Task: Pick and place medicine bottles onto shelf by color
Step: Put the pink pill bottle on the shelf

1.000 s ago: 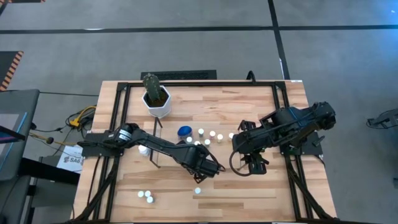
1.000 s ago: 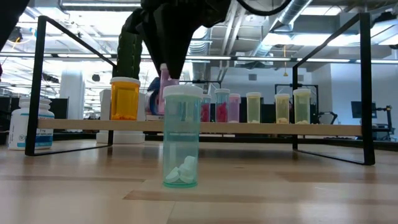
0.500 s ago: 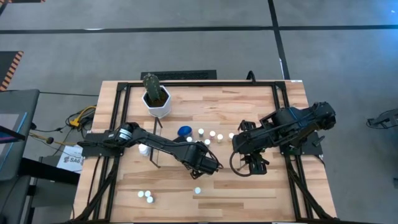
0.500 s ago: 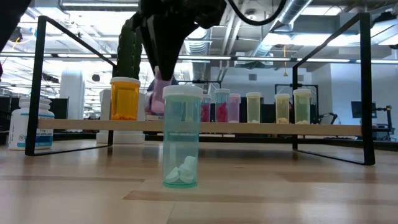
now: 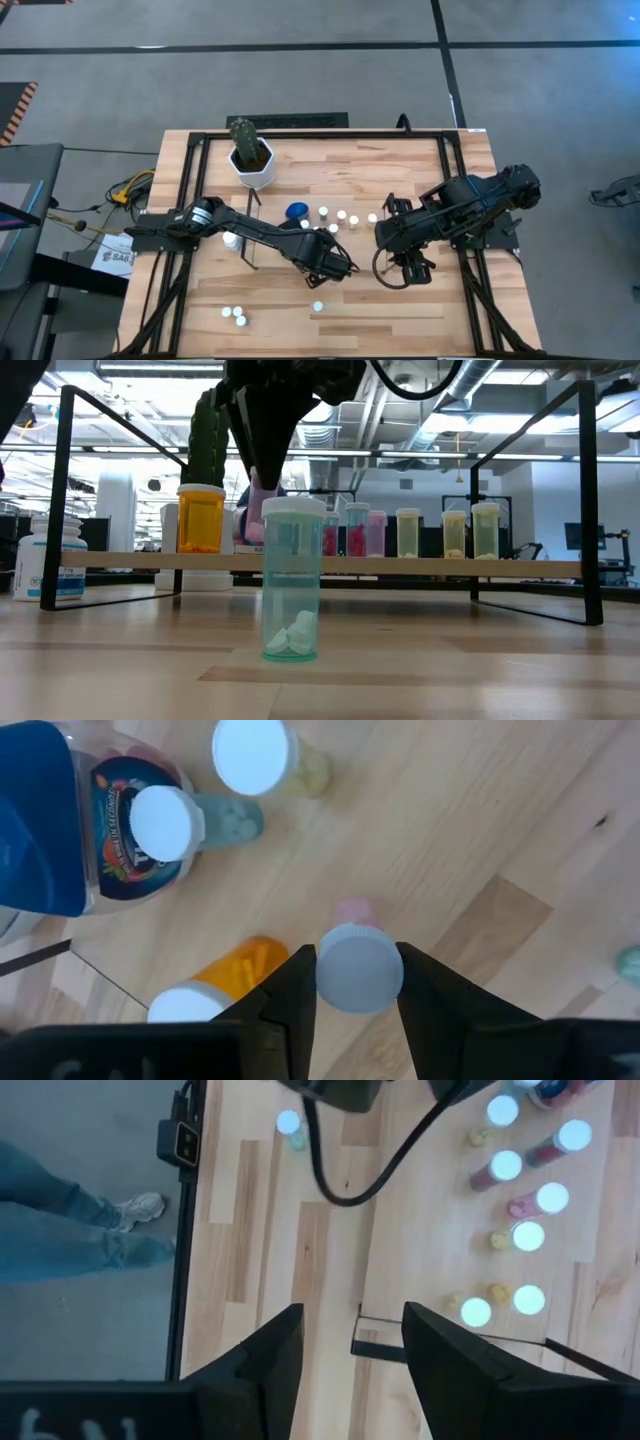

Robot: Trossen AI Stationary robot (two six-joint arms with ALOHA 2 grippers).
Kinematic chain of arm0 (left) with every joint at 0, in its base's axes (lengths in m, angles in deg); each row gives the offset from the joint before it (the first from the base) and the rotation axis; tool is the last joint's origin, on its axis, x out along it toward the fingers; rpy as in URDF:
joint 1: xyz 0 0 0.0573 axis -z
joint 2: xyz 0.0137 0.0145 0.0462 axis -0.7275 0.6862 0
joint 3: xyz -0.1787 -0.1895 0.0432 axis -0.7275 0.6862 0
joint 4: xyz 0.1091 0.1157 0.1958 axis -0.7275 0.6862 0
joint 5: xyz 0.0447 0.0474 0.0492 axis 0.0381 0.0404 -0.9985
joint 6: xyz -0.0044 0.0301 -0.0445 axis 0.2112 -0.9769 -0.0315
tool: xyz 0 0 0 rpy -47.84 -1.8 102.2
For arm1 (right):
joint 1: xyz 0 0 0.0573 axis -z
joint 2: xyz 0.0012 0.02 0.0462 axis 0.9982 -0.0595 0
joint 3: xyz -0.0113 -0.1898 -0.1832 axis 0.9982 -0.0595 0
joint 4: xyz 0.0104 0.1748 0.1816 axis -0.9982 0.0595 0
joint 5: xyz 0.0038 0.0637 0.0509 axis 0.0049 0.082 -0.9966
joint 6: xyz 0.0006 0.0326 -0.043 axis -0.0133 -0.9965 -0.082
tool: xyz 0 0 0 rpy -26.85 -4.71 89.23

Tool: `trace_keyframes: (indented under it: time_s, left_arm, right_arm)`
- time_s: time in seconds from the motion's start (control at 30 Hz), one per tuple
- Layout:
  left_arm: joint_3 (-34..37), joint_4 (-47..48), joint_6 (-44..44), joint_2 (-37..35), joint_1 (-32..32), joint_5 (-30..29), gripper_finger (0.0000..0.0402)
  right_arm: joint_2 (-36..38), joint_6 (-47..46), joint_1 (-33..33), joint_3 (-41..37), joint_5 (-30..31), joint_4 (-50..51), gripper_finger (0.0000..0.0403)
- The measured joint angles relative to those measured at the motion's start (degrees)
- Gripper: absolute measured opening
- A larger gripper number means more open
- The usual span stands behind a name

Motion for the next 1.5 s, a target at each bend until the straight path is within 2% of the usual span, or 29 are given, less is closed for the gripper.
trace_keyframes:
  time_s: [0.4,0.6,1.0,1.5]
  left_arm:
    - [0.0,-0.11,-2.37,-0.03,0.05,0.35,0.0102]
    - [0.0,-3.81,-2.83,-0.04,0.62,1.4,0.0105]
    - [0.0,-1.7,-1.87,-0.09,1.68,0.16,0.0108]
    - [0.02,0.38,-1.77,-0.09,1.65,-2.47,0.0108]
  right_arm:
    - [0.0,0.12,2.29,0.0,-0.02,-6.49,0.0192]
    - [0.0,0.12,3.65,-0.01,-0.02,-12.7,0.0194]
    - [0.0,0.09,6.3,-0.02,-0.07,-23.84,0.0194]
    - [0.01,-0.02,9.54,-0.02,-0.09,-26.31,0.0192]
